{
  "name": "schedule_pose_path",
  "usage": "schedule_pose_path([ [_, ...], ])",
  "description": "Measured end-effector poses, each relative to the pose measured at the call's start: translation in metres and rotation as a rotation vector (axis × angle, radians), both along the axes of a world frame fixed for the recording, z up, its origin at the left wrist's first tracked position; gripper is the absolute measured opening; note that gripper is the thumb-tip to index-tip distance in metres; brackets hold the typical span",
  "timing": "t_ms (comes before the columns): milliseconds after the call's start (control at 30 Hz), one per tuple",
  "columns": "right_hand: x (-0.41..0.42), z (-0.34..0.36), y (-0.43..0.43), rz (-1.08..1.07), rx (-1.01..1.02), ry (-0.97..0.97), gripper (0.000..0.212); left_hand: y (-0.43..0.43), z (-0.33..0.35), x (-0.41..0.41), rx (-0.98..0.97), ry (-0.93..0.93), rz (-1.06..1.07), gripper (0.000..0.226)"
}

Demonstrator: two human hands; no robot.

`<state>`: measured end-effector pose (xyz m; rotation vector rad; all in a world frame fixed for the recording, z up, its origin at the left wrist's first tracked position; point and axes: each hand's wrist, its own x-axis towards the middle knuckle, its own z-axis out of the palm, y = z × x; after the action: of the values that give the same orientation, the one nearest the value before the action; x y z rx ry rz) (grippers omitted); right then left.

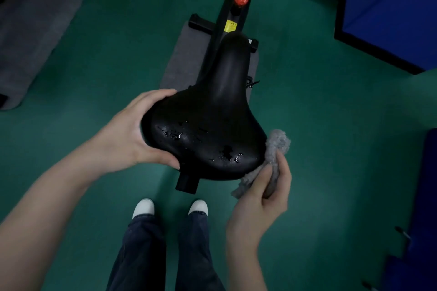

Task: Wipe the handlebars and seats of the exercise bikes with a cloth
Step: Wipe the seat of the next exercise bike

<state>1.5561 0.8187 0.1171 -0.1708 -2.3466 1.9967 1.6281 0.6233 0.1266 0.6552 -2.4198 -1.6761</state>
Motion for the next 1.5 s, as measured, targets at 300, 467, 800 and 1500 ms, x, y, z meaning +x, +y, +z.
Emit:
schedule_pose_path([
  [300,0.037,0.000,-0.013,0.349,0.388,0.541,0.042,-0.001,-0.004,0.002,-0.033,-0.010,-0.009,0.121],
  [467,0.018,0.010,-0.013,0.250,0.447,0.426,0.035,-0.001,-0.004,0.003,-0.062,0.002,-0.030,0.117],
  [800,-0.003,0.035,-0.016,0.641,0.522,0.399,0.028,-0.008,-0.003,0.006,-0.062,-0.052,-0.100,0.124],
  [1500,-0.027,-0.011,-0.021,-0.279,-0.382,-0.169,0.022,-0.006,-0.014,0.006,-0.060,-0.036,-0.088,0.128],
])
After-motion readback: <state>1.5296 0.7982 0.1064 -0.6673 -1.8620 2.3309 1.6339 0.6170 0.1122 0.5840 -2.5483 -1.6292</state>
